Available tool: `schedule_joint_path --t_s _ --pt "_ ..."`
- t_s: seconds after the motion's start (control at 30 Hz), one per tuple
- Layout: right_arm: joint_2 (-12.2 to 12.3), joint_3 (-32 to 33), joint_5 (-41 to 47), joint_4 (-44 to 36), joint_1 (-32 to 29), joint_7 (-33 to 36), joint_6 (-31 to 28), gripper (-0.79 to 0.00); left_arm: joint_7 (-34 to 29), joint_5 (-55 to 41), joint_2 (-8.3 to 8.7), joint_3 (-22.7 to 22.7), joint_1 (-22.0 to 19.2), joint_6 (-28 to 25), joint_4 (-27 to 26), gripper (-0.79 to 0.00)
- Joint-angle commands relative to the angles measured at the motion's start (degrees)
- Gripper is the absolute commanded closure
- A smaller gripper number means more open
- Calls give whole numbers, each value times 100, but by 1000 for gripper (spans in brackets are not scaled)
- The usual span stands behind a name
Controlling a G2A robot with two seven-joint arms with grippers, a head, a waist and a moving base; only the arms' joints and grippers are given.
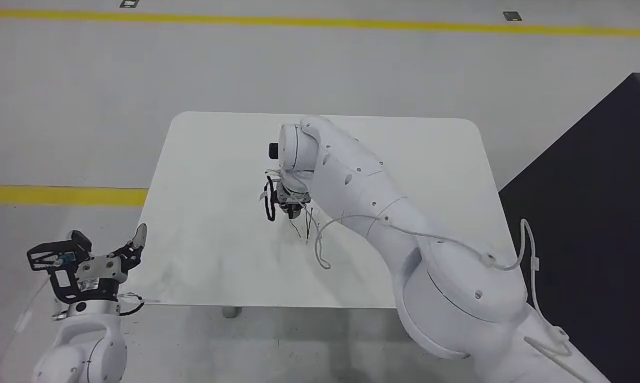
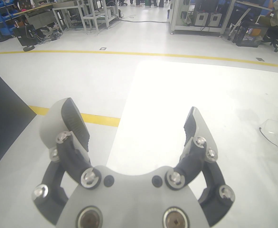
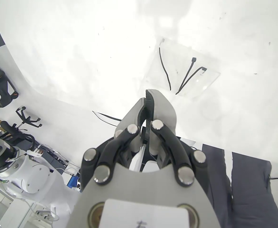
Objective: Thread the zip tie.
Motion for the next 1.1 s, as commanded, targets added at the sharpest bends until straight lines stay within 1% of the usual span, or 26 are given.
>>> schedule_joint_path --t_s 0.0,0.67,0.7,0.83,0.9,1.07 --pt "0 0 0 0 0 0 0 0 0 0 0 0 0 0 0 -785" --pt "0 0 0 0 0 0 0 0 0 0 0 0 0 0 0 -785" --pt "-5 -32 -93 -45 -51 -133 59 0 0 0 0 0 0 0 0 -785" --pt "-96 -328 -754 -489 -123 -159 1004 0 0 0 0 0 0 0 0 -785" --pt "-140 -437 -955 -653 -216 -233 1308 0 0 0 0 0 0 0 0 -785" --pt "-302 -727 -1217 -730 -431 -732 1809 0 0 0 0 0 0 0 0 -785"
